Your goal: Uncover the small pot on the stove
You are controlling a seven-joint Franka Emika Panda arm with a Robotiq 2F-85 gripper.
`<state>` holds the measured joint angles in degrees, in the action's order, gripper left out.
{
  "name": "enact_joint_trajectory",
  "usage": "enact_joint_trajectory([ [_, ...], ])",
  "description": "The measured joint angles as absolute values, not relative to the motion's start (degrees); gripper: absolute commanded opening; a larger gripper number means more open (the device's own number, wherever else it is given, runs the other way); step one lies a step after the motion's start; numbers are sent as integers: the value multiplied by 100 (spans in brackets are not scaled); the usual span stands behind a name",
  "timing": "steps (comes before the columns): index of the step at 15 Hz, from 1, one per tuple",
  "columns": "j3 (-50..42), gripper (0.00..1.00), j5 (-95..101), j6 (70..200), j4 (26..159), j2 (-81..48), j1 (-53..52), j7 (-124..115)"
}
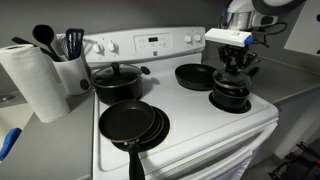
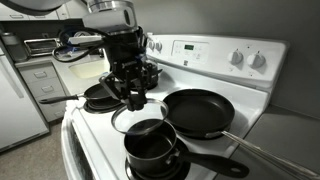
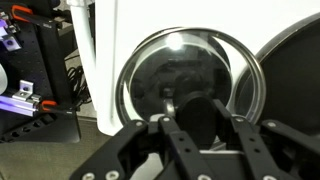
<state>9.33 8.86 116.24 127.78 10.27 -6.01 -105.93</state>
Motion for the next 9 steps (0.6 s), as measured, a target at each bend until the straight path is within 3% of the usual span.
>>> enact_joint_trajectory([
  [9,1434,14,645,11626,12778,1103,-1093,-10428],
])
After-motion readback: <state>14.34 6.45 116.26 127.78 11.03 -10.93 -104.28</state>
